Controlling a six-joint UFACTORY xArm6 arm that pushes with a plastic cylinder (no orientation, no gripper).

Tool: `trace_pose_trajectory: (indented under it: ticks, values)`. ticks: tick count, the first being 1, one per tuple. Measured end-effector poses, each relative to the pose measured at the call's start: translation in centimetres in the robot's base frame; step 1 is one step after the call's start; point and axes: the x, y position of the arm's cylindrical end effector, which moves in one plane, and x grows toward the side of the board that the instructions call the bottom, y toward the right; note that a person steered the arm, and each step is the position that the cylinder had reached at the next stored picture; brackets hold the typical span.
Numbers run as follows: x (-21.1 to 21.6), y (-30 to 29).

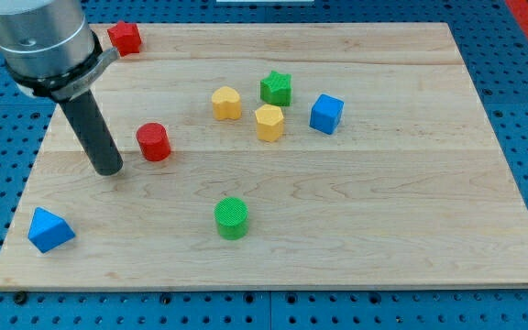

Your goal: Move the green circle below the blue cube

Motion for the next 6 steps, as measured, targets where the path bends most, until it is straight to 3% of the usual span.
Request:
trace_pose_trajectory:
  ticks: [2, 3, 4, 6]
  values:
    - [-1.4, 8.4]
    - [5.1, 5.6]
    - [9.6, 8.9]
    - [7.5, 16.2]
